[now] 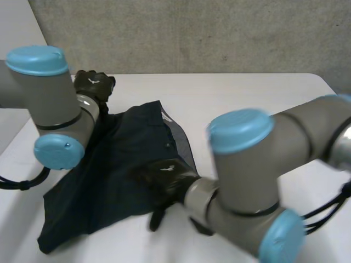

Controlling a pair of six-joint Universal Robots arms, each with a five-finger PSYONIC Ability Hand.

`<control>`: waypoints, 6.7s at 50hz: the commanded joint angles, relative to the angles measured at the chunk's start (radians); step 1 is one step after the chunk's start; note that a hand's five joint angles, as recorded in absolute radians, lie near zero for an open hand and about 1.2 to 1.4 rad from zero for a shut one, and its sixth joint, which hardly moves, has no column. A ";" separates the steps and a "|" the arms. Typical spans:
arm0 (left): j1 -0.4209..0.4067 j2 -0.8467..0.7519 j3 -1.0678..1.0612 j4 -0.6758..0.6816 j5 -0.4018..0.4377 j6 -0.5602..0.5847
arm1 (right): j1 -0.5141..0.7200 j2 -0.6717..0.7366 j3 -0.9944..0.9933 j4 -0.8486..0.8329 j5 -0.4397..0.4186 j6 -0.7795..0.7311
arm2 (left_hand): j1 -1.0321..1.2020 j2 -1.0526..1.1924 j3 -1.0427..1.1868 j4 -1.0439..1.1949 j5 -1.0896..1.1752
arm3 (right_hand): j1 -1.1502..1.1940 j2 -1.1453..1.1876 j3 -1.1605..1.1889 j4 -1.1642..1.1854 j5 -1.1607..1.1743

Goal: Fold the shorts.

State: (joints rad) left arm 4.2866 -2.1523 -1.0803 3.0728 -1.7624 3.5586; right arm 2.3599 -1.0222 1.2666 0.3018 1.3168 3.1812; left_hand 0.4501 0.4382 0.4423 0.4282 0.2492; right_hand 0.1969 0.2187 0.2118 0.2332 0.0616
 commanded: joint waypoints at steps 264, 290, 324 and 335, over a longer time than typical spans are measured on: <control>0.005 0.407 -0.763 0.001 0.133 0.009 | -0.226 -0.164 0.318 -0.061 0.095 -0.629 | 0.646 0.658 0.654 0.668 0.672 | 1.199 1.178 1.184 1.163 1.160; 0.012 0.746 -1.070 0.095 0.146 0.002 | -0.300 -0.151 0.347 -0.254 0.087 -0.141 | 0.147 0.159 0.155 0.169 0.174 | 1.199 1.178 1.184 1.163 1.160; 0.047 0.431 -1.041 0.264 0.118 -0.009 | -0.294 -0.122 0.332 -0.254 0.088 -0.156 | 0.945 0.957 0.953 0.967 0.972 | 1.199 1.178 1.184 1.163 1.160; 0.035 0.643 -1.033 0.049 0.133 0.011 | -0.306 -0.213 0.382 -0.115 0.098 -0.489 | 0.946 0.958 0.954 0.968 0.973 | 1.199 1.178 1.184 1.163 1.160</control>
State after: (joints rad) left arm 4.3272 -1.6274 -2.1161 3.2864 -1.6418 3.5595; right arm 2.0666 -1.1671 1.6136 0.0863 1.4068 2.9047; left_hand 1.1543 1.1935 1.1850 1.1960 0.9707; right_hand 0.9795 1.1725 1.1842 1.1917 0.9907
